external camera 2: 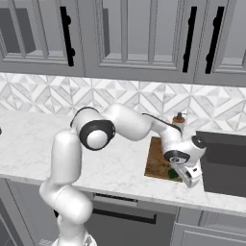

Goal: Pick up the sponge from the counter and clean the cutting board by briefly scrubbing or pressing down on the cutting board. Once finished, release the sponge.

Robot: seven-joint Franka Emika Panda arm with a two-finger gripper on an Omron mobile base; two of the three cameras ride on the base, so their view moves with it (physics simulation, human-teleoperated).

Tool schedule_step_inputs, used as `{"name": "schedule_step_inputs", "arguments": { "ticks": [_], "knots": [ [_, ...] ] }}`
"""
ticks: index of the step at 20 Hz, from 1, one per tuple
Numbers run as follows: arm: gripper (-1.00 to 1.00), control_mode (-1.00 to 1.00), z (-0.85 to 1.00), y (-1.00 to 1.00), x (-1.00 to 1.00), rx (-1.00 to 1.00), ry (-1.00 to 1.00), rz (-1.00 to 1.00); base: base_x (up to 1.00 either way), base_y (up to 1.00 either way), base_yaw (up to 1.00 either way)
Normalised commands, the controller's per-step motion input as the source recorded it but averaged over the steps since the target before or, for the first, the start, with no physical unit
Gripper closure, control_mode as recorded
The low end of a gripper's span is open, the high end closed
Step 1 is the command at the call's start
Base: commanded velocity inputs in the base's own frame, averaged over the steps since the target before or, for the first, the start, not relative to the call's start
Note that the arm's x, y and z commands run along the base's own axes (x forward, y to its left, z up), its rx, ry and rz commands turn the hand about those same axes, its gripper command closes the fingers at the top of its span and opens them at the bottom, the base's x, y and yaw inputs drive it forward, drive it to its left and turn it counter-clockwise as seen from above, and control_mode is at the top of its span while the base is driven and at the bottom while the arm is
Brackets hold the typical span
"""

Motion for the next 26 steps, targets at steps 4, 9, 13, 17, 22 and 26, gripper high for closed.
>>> {"name": "schedule_step_inputs", "arguments": {
  "ticks": [4,9,13,17,22,26],
  "knots": [
    [1.0,-1.0,-1.0,0.83,0.37,-0.17,0.09,0.07,0.0,0.0,0.0],
    [1.0,-1.0,-1.0,0.98,-0.03,-0.17,0.03,0.16,0.0,0.0,0.0],
    [1.0,-1.0,-1.0,0.77,0.06,-0.09,0.13,0.17,0.0,0.0,0.0],
    [1.0,-1.0,-0.97,0.46,0.02,-0.03,0.1,0.19,0.0,0.0,0.0],
    [1.0,-1.0,0.35,0.02,-0.04,0.03,-0.05,0.03,0.0,0.0,0.0],
    [1.0,-1.0,-0.09,0.24,0.66,0.02,-0.03,0.0,0.0,0.0,0.0]
  ]
}}
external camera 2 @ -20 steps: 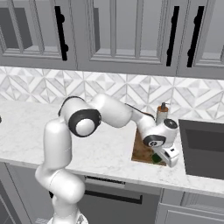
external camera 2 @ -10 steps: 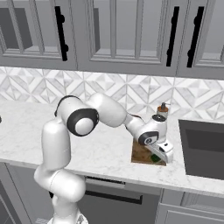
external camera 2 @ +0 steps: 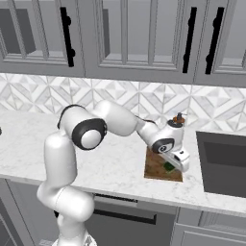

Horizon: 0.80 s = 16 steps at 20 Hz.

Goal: Pick up the sponge from the counter and clean the cutting board by briefly scrubbing or pressing down on the cutting board. Once finished, release the sponge.

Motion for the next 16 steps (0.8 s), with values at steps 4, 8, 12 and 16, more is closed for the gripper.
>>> {"name": "schedule_step_inputs", "arguments": {
  "ticks": [4,8,12,16],
  "knots": [
    [1.0,-1.0,-0.93,0.17,0.95,0.06,0.01,0.02,0.0,0.0,0.0],
    [1.0,-1.0,-1.0,0.09,0.62,0.05,0.13,0.01,0.0,0.0,0.0],
    [1.0,-1.0,-0.78,0.01,0.47,0.09,0.01,0.12,0.0,0.0,0.0],
    [1.0,-1.0,0.0,0.05,0.15,0.13,-0.35,0.0,0.0,0.0,0.0]
  ]
}}
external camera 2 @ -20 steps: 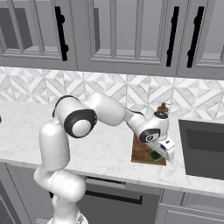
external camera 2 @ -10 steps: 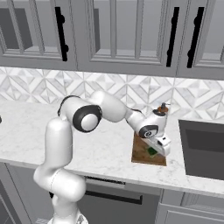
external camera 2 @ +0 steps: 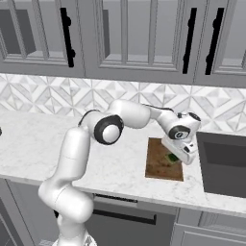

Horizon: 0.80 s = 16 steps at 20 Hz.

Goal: Pick up the sponge from the counter and clean the cutting board by briefly scrubbing or pressing down on the cutting board. Once finished, release the sponge.

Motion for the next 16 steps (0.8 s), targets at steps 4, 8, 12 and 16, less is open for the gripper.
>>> {"name": "schedule_step_inputs", "arguments": {
  "ticks": [4,8,12,16],
  "knots": [
    [1.0,-1.0,-0.45,0.62,0.05,0.1,-0.3,0.0,0.0,0.0,0.0],
    [1.0,-1.0,-1.0,0.99,0.0,0.05,-0.31,0.0,0.0,0.0,0.0],
    [1.0,-1.0,-1.0,1.0,0.0,0.0,-0.33,0.0,0.0,0.0,0.0],
    [1.0,-1.0,0.04,0.63,0.0,0.0,-0.45,0.0,0.0,0.0,0.0]
  ]
}}
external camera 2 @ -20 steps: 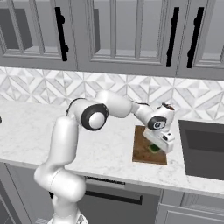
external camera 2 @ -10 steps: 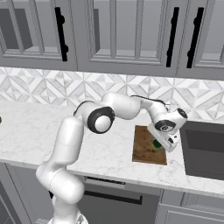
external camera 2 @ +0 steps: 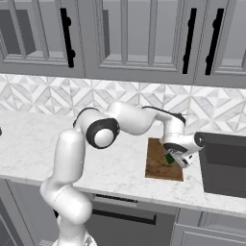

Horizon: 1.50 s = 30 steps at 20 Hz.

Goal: Pick up the sponge from the counter and clean the cutting board by briefly scrubbing or pressing down on the cutting board. Once finished, release the sponge.

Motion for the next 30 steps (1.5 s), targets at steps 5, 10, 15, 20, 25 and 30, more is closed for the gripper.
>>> {"name": "schedule_step_inputs", "arguments": {
  "ticks": [5,10,15,20,25,30],
  "knots": [
    [1.0,-1.0,0.31,0.23,0.53,-0.03,-0.08,-0.01,0.0,0.0,0.0],
    [1.0,-1.0,-0.13,0.44,0.8,-0.13,0.0,0.0,0.0,0.0,0.0],
    [1.0,-1.0,-1.0,0.77,0.45,-0.2,-0.19,0.0,0.0,0.0,0.0],
    [1.0,-1.0,-1.0,0.97,0.0,-0.26,-0.37,-0.03,0.0,0.0,0.0],
    [1.0,-1.0,-1.0,1.0,0.16,-0.35,0.02,-0.01,0.0,0.0,0.0],
    [1.0,-1.0,-0.47,0.23,0.23,-0.14,0.7,0.01,0.0,0.0,0.0]
  ]
}}
